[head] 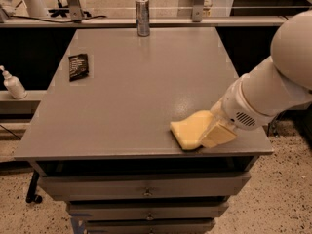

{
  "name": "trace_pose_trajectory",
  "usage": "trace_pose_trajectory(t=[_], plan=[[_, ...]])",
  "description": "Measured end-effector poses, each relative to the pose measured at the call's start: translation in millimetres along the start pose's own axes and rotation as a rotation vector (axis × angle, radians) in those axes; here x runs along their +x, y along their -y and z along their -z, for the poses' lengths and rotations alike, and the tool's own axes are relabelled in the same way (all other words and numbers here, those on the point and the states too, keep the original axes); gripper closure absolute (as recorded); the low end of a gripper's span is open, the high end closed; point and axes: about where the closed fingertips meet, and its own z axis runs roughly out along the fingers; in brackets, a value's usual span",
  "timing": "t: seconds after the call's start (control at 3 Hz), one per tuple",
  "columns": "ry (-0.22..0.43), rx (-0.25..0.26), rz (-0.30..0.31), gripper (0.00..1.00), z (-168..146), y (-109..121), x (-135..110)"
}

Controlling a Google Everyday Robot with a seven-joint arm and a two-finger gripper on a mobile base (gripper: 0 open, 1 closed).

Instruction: Move sponge near rxbar chocolate

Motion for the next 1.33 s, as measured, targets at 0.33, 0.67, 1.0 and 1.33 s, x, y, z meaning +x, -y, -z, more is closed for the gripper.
trace_pose_trajectory(t=[0.33, 0.67, 1.0, 1.33], plan=[[-0.01, -0.015, -0.013, 0.64, -4.8, -7.8, 3.6], [-0.028, -0.04, -0.018, 0.95, -10.1, -18.4, 7.7], [-0.028, -0.04, -0.018, 1.0, -8.5, -18.2, 7.0], [0.035, 0.032, -0.018, 1.0, 19.2, 10.3, -20.8]])
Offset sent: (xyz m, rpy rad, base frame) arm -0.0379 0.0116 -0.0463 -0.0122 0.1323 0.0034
